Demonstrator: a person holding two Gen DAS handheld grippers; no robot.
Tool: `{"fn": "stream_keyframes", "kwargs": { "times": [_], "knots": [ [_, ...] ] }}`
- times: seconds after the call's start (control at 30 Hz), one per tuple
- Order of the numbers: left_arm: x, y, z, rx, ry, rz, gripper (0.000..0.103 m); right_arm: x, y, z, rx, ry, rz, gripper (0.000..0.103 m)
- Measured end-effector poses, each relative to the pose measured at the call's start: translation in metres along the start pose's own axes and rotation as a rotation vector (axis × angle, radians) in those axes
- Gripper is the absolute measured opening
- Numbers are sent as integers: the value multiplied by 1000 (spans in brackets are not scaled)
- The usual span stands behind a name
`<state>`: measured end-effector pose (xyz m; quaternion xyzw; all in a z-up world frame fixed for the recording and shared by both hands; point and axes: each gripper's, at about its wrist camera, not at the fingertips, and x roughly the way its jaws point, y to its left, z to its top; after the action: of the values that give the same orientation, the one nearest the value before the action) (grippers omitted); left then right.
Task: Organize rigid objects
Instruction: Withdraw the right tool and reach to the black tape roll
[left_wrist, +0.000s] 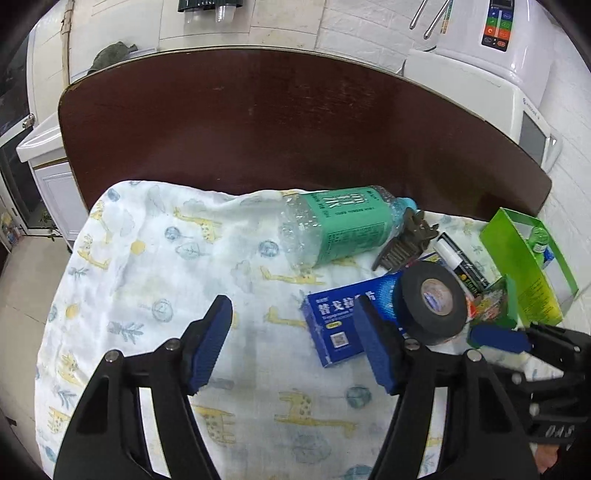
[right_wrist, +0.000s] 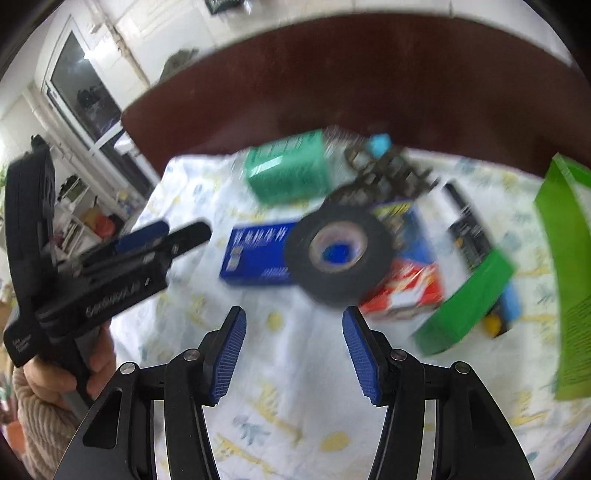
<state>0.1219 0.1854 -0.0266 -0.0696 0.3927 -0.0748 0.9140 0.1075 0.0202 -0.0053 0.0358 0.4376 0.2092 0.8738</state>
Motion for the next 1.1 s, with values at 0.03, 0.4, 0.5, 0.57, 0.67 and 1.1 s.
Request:
{"fn": "stream_keyframes", "kwargs": {
  "times": [0.03,0.4,0.5,0.57,0.67,1.1],
  "knots": [
    [1,-3,1,-4,4,-29,66,-5,-7,5,18,-32,-30,57],
    [34,-53,5,24,119,-186,49,11,-57,41,214,3,-10,34],
    [39,-60,5,44,133,-188,49,19,-57,45,208,34,-5,34],
    [44,-62,6,54,146,-183,49,23,-52,50,174,66,-23,34],
    [47,-62,6,51,158,-221,35,32,-43,55,124,114,-39,34],
    [21,-62,9,72,98,-163,31,20,-21,51,51,66,-22,31]
  ]
}}
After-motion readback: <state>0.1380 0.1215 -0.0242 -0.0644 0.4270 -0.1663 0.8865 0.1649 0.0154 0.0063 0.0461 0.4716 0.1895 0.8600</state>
